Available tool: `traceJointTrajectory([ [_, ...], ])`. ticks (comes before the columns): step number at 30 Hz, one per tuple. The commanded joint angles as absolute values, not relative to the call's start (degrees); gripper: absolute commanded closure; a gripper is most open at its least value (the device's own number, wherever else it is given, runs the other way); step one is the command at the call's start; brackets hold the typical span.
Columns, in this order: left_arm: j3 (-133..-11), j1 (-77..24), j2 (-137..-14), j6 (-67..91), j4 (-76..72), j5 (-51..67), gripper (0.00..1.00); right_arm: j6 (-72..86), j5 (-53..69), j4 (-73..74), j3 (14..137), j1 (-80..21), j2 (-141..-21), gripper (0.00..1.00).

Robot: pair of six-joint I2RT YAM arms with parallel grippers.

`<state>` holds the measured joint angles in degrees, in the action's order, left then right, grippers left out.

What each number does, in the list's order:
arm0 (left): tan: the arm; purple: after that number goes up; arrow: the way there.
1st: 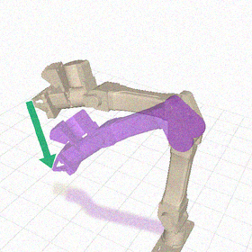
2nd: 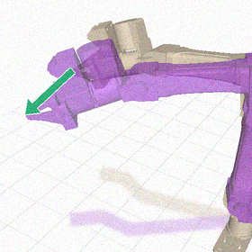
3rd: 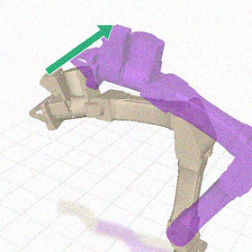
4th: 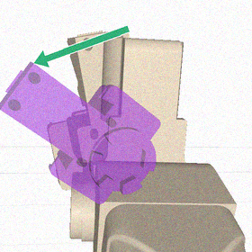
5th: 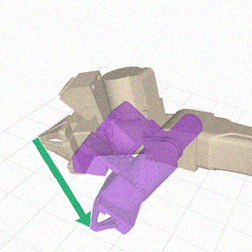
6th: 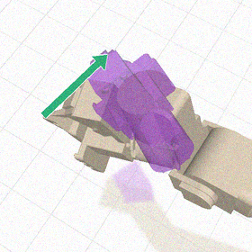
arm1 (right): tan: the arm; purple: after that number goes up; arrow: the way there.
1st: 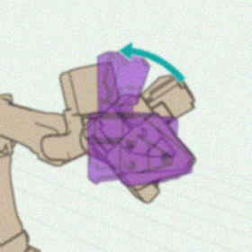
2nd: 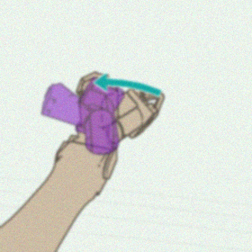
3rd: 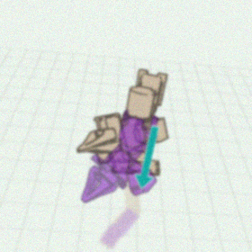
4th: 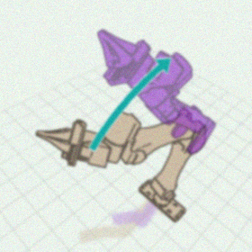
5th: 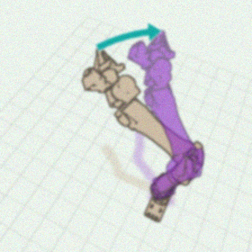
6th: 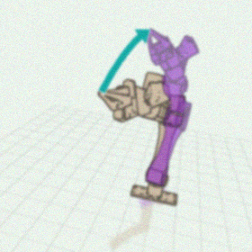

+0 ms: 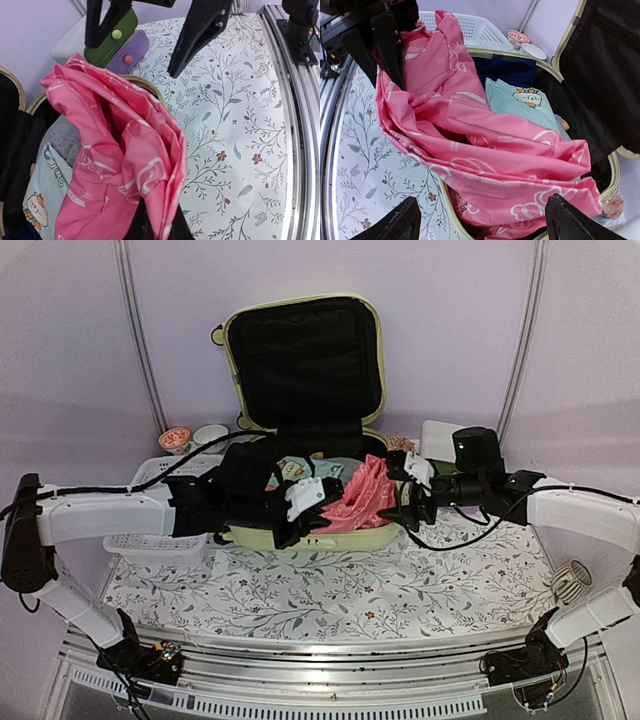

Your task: Open, take out, and arrange the luggage

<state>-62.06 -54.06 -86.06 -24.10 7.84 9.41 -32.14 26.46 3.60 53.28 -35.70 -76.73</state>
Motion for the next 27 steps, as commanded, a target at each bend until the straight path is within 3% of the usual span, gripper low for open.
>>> traceJointTrajectory([
  [1,-58.6,-59.2,-85.2,-22.5,6.0,2.5,1.0,-47.3,18.4,0.4,51.4,-39.1,-75.2,0.12],
  [8,-53.8,-65.0,-85.4,-18.6,3.8,-3.4,1.0,-61.6,10.7,1.3,51.6,-40.8,-74.3,0.09],
  [10,-53.2,-65.7,-85.3,-17.8,3.6,-4.0,1.0,-65.7,9.7,4.1,52.9,-41.1,-75.1,0.03],
  [14,-52.3,-66.8,-85.0,-16.8,2.9,-5.1,1.0,-72.4,3.9,3.7,53.8,-42.6,-77.1,0.0],
  [22,-48.5,-67.8,-82.3,-16.2,0.5,-7.4,1.0,-81.7,0.4,-4.5,52.3,-45.4,-77.2,0.01],
  [27,-47.1,-68.3,-81.3,-16.2,0.1,-8.5,1.0,-85.0,1.6,-2.0,54.9,-46.7,-77.9,0.01],
])
